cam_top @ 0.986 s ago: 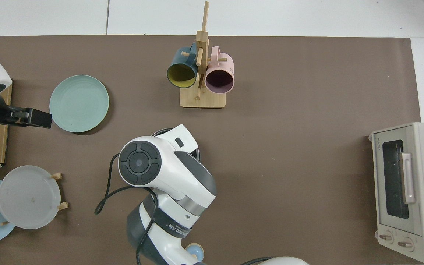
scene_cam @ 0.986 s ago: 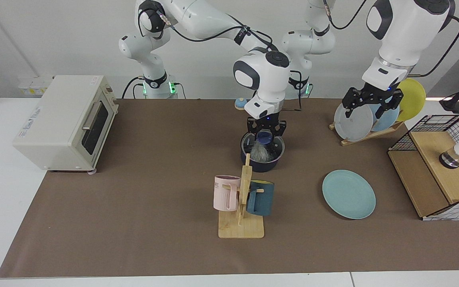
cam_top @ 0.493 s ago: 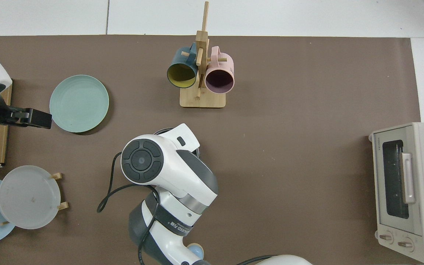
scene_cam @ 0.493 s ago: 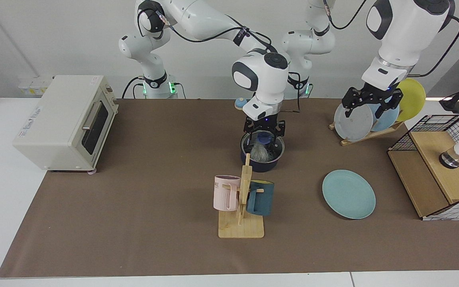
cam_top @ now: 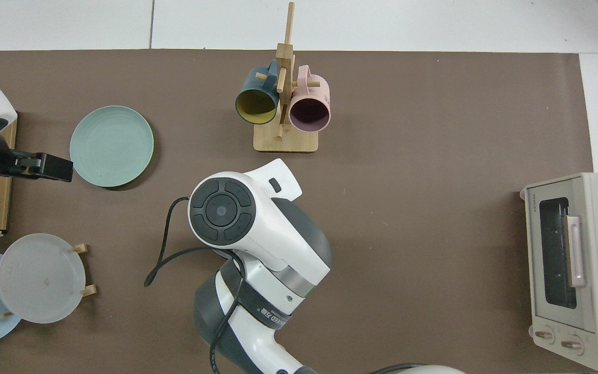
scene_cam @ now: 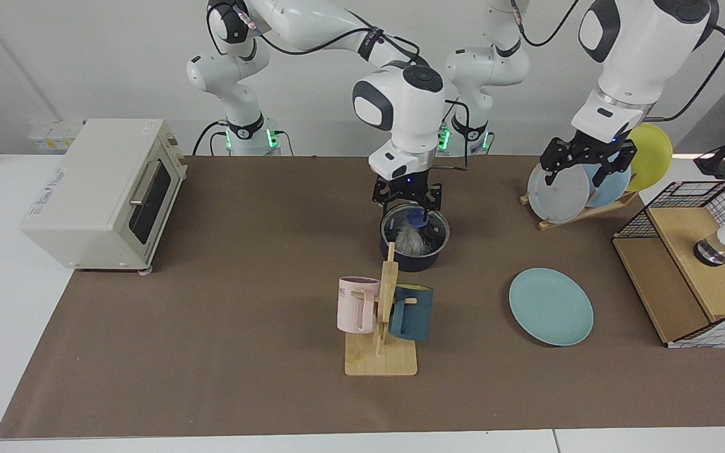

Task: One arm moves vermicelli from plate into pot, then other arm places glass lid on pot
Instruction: 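Lower the glass lid onto the saucepan with the right gripper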

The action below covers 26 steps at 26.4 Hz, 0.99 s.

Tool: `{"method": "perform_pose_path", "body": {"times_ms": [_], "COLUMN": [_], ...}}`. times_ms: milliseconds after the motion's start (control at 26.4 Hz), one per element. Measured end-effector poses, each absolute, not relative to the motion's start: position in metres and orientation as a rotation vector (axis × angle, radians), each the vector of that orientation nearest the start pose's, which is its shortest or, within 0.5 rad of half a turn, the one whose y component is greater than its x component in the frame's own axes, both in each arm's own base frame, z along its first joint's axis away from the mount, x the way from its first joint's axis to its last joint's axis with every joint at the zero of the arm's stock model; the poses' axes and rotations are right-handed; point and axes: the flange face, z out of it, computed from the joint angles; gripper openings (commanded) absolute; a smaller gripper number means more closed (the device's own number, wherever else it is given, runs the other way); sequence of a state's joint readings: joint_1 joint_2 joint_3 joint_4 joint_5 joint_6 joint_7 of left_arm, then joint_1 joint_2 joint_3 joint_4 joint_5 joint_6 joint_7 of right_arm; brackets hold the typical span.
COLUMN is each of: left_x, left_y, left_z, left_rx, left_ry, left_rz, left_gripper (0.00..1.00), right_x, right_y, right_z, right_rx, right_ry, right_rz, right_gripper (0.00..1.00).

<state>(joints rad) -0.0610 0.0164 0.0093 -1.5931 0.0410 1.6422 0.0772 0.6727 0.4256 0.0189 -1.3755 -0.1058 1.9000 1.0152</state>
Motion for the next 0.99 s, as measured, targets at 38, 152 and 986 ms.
{"method": "perform_pose_path", "body": {"times_ms": [38, 152, 986], "left_x": [0.565, 0.565, 0.565], "left_y": [-0.025, -0.025, -0.025], "left_z": [0.611, 0.611, 0.611], "left_rx": [-3.093, -3.093, -3.093], "left_ry": [0.203, 0.203, 0.203], "left_rz": [-0.050, -0.050, -0.045], "left_gripper": [1.00, 1.00, 1.00], "right_x": [0.547, 0.557, 0.578], "right_y": [0.426, 0.399, 0.316], "right_z": [0.491, 0.515, 0.554], "right_rx": [-3.082, -3.067, -3.136], "right_ry": [0.483, 0.510, 0.438], "right_rz": [-0.221, -0.241, -0.259], "right_gripper": [1.00, 1.00, 1.00]}}
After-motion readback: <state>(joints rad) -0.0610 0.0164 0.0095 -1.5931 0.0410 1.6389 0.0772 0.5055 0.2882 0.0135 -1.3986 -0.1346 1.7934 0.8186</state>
